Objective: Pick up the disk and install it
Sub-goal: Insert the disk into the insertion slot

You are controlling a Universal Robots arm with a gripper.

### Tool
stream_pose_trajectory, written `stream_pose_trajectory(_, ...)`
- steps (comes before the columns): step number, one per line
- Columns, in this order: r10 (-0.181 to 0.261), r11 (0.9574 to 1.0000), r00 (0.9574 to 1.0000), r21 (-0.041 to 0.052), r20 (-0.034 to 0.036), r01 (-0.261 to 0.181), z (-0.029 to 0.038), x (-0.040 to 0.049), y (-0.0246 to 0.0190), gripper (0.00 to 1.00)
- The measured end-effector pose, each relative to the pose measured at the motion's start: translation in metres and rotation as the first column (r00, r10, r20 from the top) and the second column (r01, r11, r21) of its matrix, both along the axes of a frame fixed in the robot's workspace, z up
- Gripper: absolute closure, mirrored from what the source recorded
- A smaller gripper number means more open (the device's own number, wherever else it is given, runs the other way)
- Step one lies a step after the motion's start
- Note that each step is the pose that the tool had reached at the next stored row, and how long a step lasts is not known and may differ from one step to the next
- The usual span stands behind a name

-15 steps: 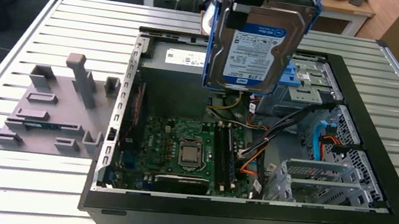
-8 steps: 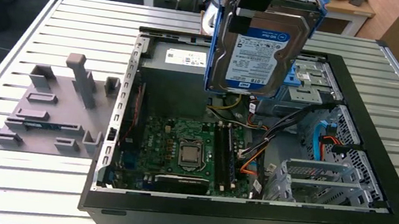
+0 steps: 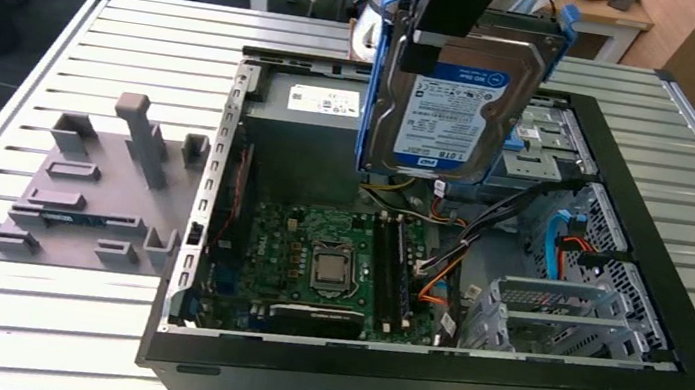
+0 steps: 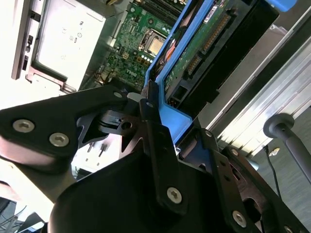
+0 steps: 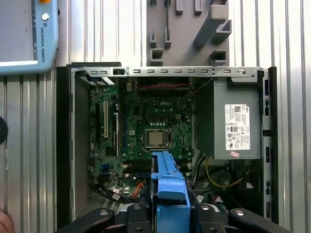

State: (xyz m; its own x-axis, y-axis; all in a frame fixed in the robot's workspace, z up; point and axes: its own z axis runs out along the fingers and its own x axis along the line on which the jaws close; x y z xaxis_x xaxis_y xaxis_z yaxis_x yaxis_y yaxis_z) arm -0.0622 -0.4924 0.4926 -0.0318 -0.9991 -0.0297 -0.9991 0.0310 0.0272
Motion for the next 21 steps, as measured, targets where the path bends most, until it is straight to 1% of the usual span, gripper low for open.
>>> stream_pose_trajectory(7, 0.0, 1.0, 1.0, 0.0, -0.0001, 0.0, -0.0009, 0.0127, -0.0007, 0.64)
stream_pose_trajectory(10, 0.0, 1.0, 1.0, -0.0002, -0.0002, 0.0, -0.0012, 0.0146, -0.001, 0.64)
stream_pose_trajectory(11, 0.0, 1.0, 1.0, -0.0001, -0.0002, 0.0, -0.0014, 0.0147, -0.0018, 0.64)
stream_pose_trajectory(13, 0.0, 1.0, 1.0, -0.0002, -0.0002, 0.0, -0.0017, 0.0148, -0.0053, 0.64)
stream_pose_trajectory(18, 0.0, 1.0, 1.0, -0.0001, -0.0001, 0.0, -0.003, 0.0152, -0.0175, 0.64)
stream_pose_trajectory(19, 0.0, 1.0, 1.0, -0.0001, -0.0002, 0.0, -0.0033, 0.0155, -0.0195, 0.64)
stream_pose_trajectory(21, 0.0, 1.0, 1.0, 0.0, -0.0001, 0.0, -0.0039, 0.0166, -0.0221, 0.64)
